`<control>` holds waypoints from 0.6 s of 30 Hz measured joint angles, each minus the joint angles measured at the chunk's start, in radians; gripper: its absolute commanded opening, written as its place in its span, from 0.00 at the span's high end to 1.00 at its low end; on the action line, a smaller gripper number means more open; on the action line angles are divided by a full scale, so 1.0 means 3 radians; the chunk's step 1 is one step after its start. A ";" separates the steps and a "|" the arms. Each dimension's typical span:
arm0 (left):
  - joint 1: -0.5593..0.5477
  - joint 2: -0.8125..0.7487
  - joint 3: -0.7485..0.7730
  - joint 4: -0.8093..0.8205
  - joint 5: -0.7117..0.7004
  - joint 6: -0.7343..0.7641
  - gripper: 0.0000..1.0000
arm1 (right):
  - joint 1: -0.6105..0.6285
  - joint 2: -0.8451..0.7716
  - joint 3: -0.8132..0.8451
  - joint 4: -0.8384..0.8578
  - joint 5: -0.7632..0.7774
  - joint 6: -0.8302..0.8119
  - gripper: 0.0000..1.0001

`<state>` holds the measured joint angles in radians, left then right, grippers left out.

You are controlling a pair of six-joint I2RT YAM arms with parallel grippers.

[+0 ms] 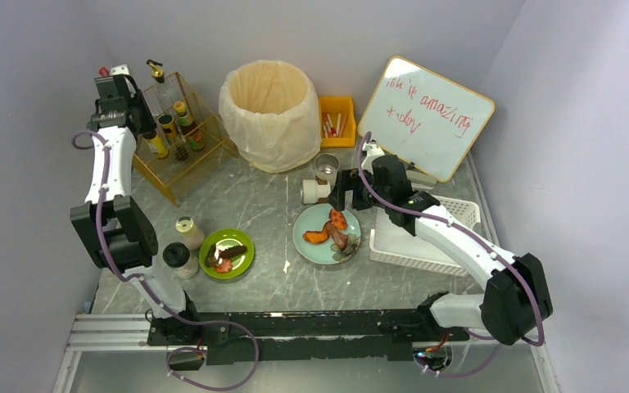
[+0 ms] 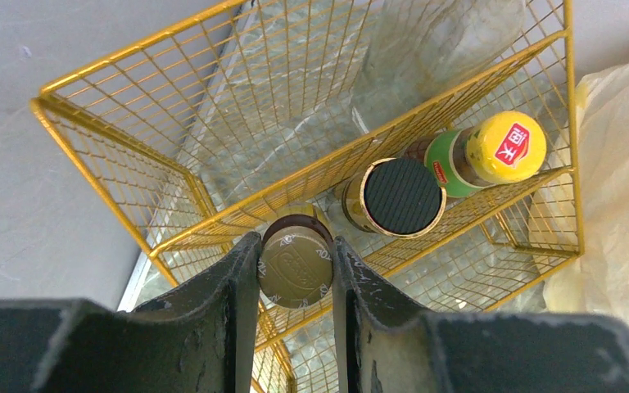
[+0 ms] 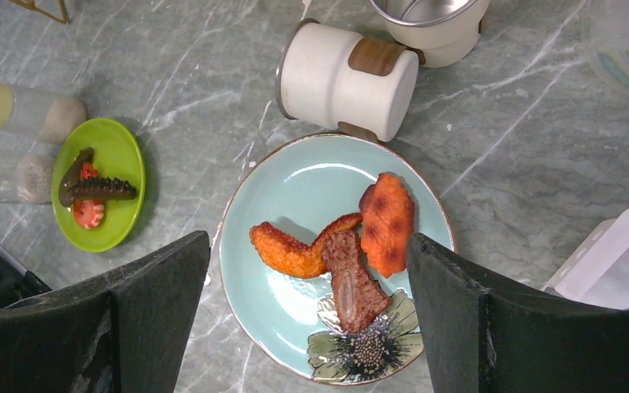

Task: Clear the kitchen counter

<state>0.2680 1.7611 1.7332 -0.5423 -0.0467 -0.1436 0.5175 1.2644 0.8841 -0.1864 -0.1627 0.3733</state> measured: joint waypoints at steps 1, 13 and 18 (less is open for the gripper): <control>0.0000 0.0020 0.0000 0.0009 0.0009 0.0006 0.95 | 0.0000 0.0000 0.0000 -0.0001 0.0003 -0.0004 0.07; 0.0000 0.0175 -0.0042 0.0043 0.0079 0.0094 0.95 | 0.0000 -0.0001 0.0000 -0.0014 0.0052 -0.0045 0.07; 0.0000 0.0215 -0.0079 0.0070 0.0078 0.0107 0.95 | 0.0000 -0.0005 0.0000 -0.0028 0.0086 -0.0053 0.07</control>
<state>0.2680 1.8256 1.7096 -0.5213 -0.0235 -0.1116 0.5175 1.2629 0.8841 -0.1947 -0.1368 0.3573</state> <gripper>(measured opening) 0.368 0.928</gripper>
